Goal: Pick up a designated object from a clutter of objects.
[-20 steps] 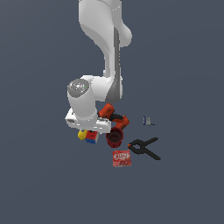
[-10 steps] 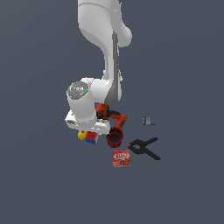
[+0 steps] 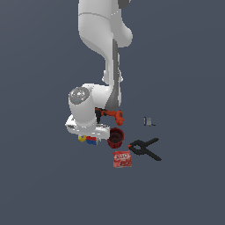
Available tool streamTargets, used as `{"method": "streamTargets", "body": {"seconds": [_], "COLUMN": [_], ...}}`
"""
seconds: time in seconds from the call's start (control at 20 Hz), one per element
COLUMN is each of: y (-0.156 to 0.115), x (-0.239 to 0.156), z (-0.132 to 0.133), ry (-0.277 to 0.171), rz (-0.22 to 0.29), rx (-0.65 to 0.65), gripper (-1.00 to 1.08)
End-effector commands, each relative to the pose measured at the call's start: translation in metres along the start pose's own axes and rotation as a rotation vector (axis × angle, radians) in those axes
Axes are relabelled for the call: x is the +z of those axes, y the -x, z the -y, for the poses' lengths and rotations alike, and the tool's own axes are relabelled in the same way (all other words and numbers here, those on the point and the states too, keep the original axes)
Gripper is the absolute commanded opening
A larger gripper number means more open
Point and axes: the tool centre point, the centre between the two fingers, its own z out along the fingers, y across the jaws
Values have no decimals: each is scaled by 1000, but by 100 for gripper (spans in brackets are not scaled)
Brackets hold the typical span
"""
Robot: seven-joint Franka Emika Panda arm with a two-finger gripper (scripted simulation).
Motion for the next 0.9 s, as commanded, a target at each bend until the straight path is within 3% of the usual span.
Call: {"method": "streamTargets", "body": {"seconds": [0.0, 0.1, 0.15, 0.6, 0.65, 0.85], "y": [19, 19, 19, 19, -5, -4], "x": [28, 29, 29, 29, 2, -2], "z": [0, 0, 0, 0, 1, 2], "ry": [0, 0, 0, 0, -1, -1], "rz": [51, 51, 51, 51, -13, -13], "rx": [2, 2, 2, 2, 0, 0], "gripper": [100, 100, -100, -100, -100, -100]}}
